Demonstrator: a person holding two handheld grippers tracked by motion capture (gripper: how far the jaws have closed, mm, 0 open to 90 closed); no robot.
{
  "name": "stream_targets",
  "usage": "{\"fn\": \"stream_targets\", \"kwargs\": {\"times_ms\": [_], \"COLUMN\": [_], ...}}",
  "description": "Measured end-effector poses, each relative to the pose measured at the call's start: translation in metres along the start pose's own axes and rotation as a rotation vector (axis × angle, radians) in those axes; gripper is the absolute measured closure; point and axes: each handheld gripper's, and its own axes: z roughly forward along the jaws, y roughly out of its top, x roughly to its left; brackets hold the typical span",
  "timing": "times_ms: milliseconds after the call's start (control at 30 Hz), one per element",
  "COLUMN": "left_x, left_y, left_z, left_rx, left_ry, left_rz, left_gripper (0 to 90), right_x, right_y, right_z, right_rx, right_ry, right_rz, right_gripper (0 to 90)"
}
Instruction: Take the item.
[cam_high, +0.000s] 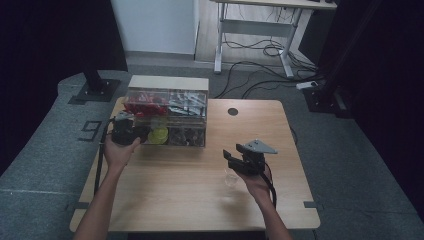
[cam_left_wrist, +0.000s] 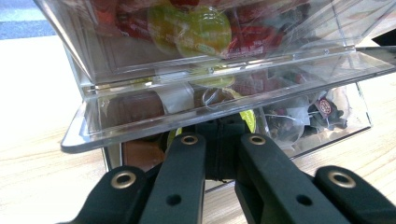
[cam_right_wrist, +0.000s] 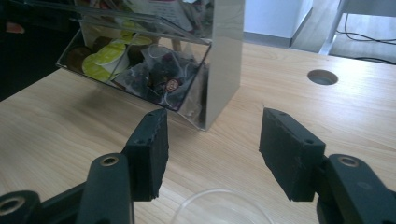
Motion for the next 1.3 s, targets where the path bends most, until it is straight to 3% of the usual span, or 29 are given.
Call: {"fn": "stream_targets", "kwargs": {"times_ms": [600,1300], "left_x": [0.001,0.000], "left_y": [0.001,0.001], "left_z": [0.001,0.002], "left_rx": [0.004,0.007], "left_ry": [-0.002,0.001], "left_rz": [-0.002,0.004], "left_gripper": [90.0,90.0], "right_x": [0.037,0.063], "right_y": [0.011,0.015], "right_z": [0.028,0.060], "right_rx": [0.010,0.025], "right_ry": [0.060,0.111], "right_rz": [-0.033,-0.065], "right_gripper": [42.6,47.7]}}
